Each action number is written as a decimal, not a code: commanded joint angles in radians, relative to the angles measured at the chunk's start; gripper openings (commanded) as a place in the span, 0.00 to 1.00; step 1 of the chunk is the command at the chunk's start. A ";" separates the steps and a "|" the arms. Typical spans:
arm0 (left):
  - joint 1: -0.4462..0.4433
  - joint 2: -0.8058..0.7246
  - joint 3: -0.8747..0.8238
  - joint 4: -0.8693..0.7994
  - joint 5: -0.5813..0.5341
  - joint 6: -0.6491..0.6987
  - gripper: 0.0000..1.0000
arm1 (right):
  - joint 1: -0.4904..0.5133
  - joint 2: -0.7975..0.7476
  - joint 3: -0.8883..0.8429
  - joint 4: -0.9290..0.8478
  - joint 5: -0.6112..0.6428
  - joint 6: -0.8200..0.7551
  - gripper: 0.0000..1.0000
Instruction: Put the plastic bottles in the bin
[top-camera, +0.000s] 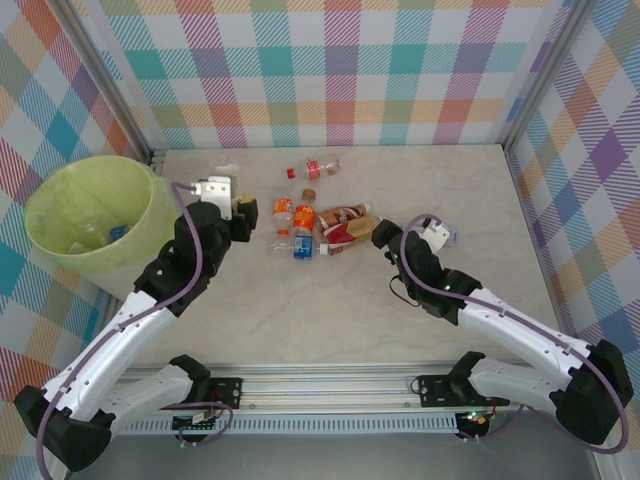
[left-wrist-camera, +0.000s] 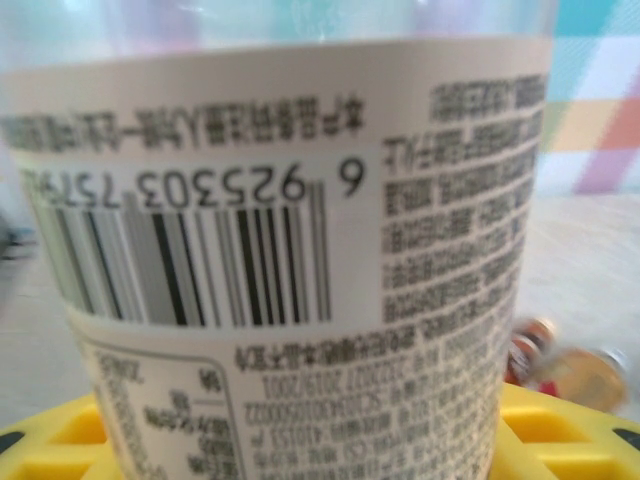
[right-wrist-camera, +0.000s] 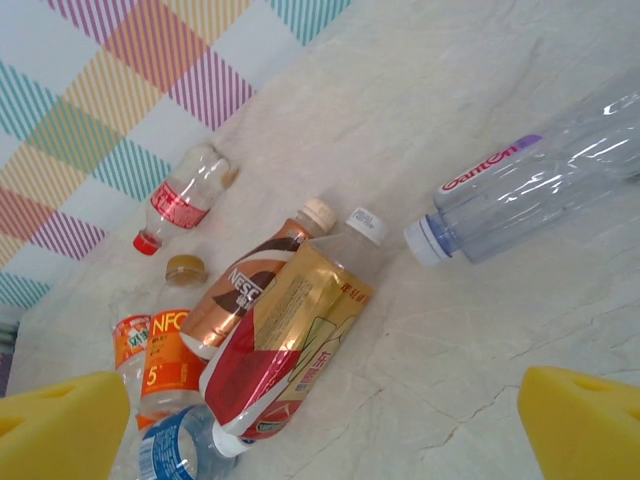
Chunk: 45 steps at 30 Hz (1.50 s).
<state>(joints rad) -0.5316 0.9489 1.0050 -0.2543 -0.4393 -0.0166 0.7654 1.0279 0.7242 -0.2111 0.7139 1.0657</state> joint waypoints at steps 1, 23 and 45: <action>0.076 0.017 0.103 0.010 -0.122 0.091 0.44 | -0.004 -0.034 -0.004 -0.030 0.057 0.053 1.00; 0.689 0.203 0.286 -0.113 -0.216 -0.176 0.35 | -0.006 -0.074 -0.015 -0.061 0.045 0.022 1.00; 0.783 0.320 0.441 -0.392 0.127 -0.359 0.93 | -0.008 -0.062 -0.011 -0.064 0.032 0.012 1.00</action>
<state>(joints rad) 0.2447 1.2881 1.4258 -0.6300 -0.4576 -0.3576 0.7650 0.9668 0.7158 -0.2676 0.7403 1.0916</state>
